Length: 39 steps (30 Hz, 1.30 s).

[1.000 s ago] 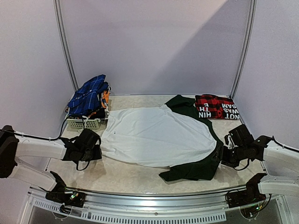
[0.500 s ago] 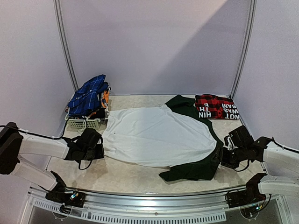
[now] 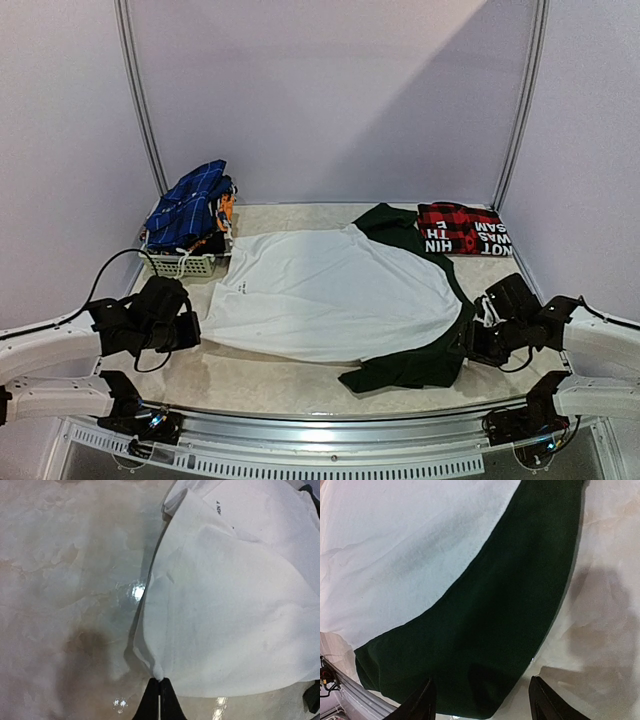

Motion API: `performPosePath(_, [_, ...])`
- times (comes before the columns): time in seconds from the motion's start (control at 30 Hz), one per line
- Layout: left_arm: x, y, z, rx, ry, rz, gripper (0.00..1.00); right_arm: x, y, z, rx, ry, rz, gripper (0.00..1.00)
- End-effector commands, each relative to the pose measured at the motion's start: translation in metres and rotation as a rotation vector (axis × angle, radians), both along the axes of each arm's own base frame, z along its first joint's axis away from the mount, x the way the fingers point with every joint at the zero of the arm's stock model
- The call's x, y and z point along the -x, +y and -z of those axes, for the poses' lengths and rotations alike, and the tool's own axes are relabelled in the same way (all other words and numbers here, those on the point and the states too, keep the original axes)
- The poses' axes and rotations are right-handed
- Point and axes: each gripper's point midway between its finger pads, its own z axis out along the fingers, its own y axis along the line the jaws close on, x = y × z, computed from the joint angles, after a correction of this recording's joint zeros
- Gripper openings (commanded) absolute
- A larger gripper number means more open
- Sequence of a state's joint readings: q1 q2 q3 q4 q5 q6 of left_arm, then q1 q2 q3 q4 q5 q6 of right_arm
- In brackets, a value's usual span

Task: Fold and stack the mixed laundry pile
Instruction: Adjust the flattened T-shirt at the center of the board, then fold the flattened T-shirt at the center of the board.

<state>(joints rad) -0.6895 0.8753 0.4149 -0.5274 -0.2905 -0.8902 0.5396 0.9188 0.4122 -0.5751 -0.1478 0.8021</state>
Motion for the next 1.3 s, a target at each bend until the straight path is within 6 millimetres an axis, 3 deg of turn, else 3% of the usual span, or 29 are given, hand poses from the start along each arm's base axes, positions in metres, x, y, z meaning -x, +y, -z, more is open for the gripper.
performPosePath(0.0, [0.020, 0.003, 0.009, -0.003, 0.084, 0.009, 0.00, 0.012, 0.008, 0.010, -0.029, 0.044, -0.030, 0.64])
performPosePath(0.2, [0.022, 0.002, 0.022, -0.021, 0.109, 0.023, 0.00, 0.027, 0.017, 0.018, -0.062, 0.085, -0.067, 0.61])
performPosePath(0.4, [0.021, -0.001, 0.026, -0.010, 0.102, 0.026, 0.00, 0.025, 0.017, 0.027, -0.048, 0.096, -0.066, 0.55])
performPosePath(0.53, [0.019, 0.001, 0.023, -0.016, 0.088, 0.026, 0.00, 0.023, 0.020, 0.031, -0.047, 0.097, -0.066, 0.41])
performPosePath(0.73, [0.019, 0.002, 0.021, -0.025, 0.077, 0.029, 0.00, 0.012, 0.018, 0.020, -0.040, 0.030, -0.052, 0.01])
performPosePath(1.0, [0.019, 0.000, 0.006, -0.019, 0.066, 0.054, 0.00, 0.017, 0.005, -0.032, -0.035, -0.043, -0.043, 0.00])
performPosePath(1.27, [0.025, 0.000, -0.013, -0.004, 0.073, 0.079, 0.00, 0.040, -0.019, -0.053, -0.031, -0.063, 0.010, 0.00])
